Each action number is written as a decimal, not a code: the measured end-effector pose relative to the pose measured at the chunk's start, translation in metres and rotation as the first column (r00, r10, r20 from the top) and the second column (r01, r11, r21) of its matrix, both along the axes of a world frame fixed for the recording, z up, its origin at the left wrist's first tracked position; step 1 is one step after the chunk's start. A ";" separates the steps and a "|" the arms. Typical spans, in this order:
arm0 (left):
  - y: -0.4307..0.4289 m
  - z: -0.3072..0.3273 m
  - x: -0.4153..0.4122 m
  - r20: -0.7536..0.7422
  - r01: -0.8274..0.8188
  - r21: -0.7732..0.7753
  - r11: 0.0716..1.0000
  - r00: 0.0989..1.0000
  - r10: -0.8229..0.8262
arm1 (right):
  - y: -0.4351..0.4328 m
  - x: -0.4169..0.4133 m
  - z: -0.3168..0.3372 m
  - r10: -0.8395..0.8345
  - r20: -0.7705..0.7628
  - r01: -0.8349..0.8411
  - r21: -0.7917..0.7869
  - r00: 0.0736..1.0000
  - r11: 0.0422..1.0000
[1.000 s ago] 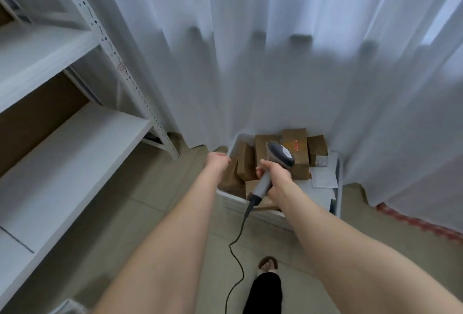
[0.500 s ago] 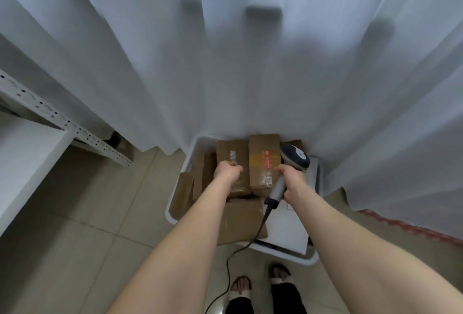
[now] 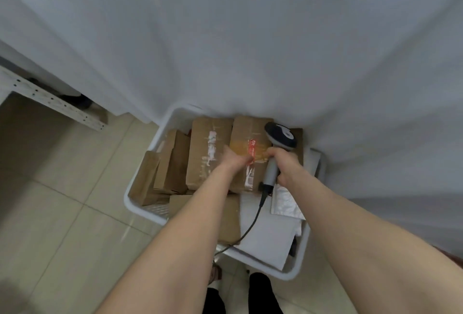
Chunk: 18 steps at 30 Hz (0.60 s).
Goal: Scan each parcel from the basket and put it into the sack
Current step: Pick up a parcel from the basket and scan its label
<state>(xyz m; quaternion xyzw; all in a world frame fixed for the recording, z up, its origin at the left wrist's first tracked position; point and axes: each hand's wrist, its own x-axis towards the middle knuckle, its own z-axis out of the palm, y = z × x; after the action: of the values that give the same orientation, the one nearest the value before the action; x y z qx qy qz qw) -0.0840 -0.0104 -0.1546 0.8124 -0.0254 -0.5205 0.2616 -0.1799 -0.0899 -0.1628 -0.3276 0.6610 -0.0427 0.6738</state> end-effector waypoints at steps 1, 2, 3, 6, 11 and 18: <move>-0.001 -0.002 0.000 -0.024 -0.005 0.015 1.000 1.000 0.006 | -0.001 0.001 -0.001 0.014 0.002 -0.014 0.011 1.000 1.000; 0.000 -0.003 0.001 -0.051 -0.020 0.027 0.999 0.998 0.022 | -0.001 0.001 -0.001 0.027 0.001 -0.027 0.024 1.000 0.999; 0.001 -0.002 0.001 -0.075 -0.044 0.031 0.999 0.996 0.046 | 0.000 0.000 0.001 0.035 -0.002 -0.035 0.033 0.999 0.999; 0.007 0.010 0.008 -0.112 -0.148 -0.003 0.989 0.983 0.147 | -0.002 -0.001 0.015 0.004 0.003 -0.004 0.055 1.000 0.998; 0.023 0.054 0.027 -0.105 -0.248 -0.101 0.964 0.966 0.237 | -0.002 0.019 0.060 0.005 0.039 -0.007 0.050 0.999 0.999; 0.063 0.080 0.074 0.020 -0.341 -0.145 0.929 0.937 0.347 | 0.035 0.067 0.131 0.107 0.208 -0.103 -0.033 0.972 0.994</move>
<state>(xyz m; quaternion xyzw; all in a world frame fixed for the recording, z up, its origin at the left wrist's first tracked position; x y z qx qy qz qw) -0.0097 0.0528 -0.0748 0.7955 0.0754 -0.4451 0.4041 -0.1133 -0.0550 -0.0315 -0.3630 0.5676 -0.0485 0.7373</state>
